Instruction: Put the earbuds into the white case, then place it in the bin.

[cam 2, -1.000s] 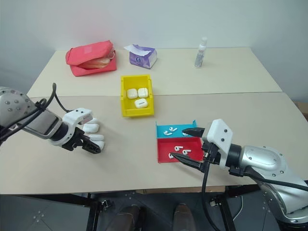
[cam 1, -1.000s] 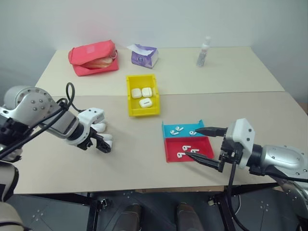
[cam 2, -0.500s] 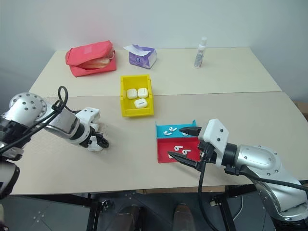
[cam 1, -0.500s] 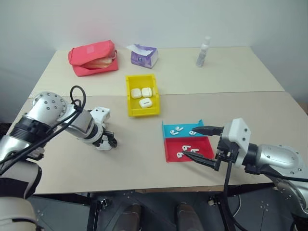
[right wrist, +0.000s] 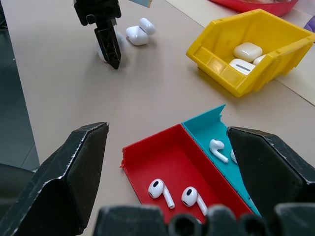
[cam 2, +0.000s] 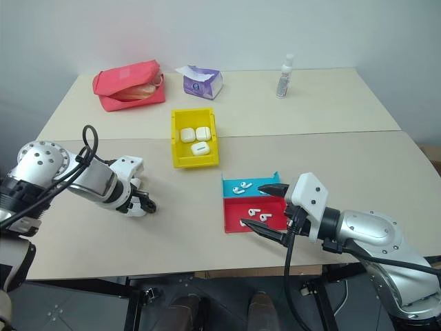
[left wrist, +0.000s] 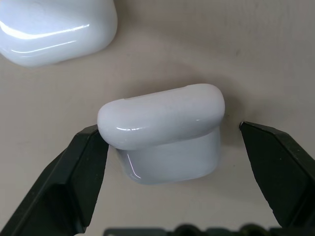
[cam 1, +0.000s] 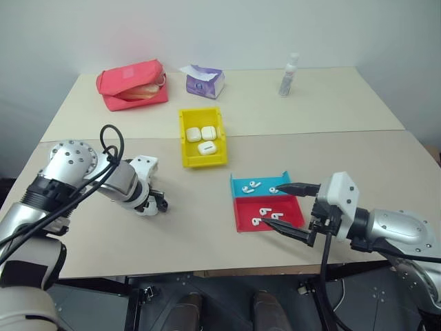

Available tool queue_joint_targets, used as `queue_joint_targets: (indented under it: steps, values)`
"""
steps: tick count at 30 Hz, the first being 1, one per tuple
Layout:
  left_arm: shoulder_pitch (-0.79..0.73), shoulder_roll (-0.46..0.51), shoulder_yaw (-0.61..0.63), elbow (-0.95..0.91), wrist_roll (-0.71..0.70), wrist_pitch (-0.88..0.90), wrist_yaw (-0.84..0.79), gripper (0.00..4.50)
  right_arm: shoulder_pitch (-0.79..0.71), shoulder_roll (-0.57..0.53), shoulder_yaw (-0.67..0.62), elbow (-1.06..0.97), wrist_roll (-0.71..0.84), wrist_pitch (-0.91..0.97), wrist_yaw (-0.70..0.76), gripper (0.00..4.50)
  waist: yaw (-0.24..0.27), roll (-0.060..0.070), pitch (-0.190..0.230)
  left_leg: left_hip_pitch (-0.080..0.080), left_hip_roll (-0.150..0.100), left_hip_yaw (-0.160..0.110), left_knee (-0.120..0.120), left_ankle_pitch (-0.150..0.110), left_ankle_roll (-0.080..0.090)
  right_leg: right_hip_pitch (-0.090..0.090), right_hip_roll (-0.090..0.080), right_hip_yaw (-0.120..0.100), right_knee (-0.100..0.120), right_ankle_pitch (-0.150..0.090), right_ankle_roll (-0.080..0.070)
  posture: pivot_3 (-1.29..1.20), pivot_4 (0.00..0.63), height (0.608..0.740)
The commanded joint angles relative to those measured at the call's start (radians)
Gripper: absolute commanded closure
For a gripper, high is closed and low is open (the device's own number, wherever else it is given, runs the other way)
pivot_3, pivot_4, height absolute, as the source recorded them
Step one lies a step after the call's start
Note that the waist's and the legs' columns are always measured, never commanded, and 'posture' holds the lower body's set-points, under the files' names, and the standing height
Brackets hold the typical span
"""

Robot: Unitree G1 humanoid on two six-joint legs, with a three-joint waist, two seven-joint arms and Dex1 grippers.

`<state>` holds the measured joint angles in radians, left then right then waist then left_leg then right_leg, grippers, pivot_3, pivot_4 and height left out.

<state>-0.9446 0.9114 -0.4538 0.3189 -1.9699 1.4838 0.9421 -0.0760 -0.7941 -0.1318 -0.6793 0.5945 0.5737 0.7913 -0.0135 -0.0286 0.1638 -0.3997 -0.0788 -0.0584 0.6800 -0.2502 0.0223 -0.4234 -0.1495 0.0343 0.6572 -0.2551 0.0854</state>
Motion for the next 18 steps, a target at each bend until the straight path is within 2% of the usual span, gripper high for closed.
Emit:
queue_joint_targets:
  steps: [1, 18]
  values:
    - [0.009, 0.026, 0.016, -0.008, -0.002, 0.006, 0.02, 0.0, 0.0, 0.005, -0.01, -0.024, -0.001, -0.03, 0.0, 0.04, 0.0, 0.0, 0.0, 0.0, 0.0, 0.0, 0.0, 0.0, 0.0, 0.0, 0.0, 0.0, 0.0, 0.0, 0.0, 0.0, 0.15, 0.74]
    - [0.044, 0.031, 0.048, -0.04, -0.002, 0.004, 0.045, 0.0, 0.0, 0.011, 0.009, -0.017, -0.023, -0.038, 0.01, 0.04, -0.001, 0.0, 0.0, 0.001, 0.0, 0.001, 0.0, 0.0, 0.0, 0.0, 0.001, 0.002, 0.0, 0.0, 0.0, 0.0, 0.15, 0.74]
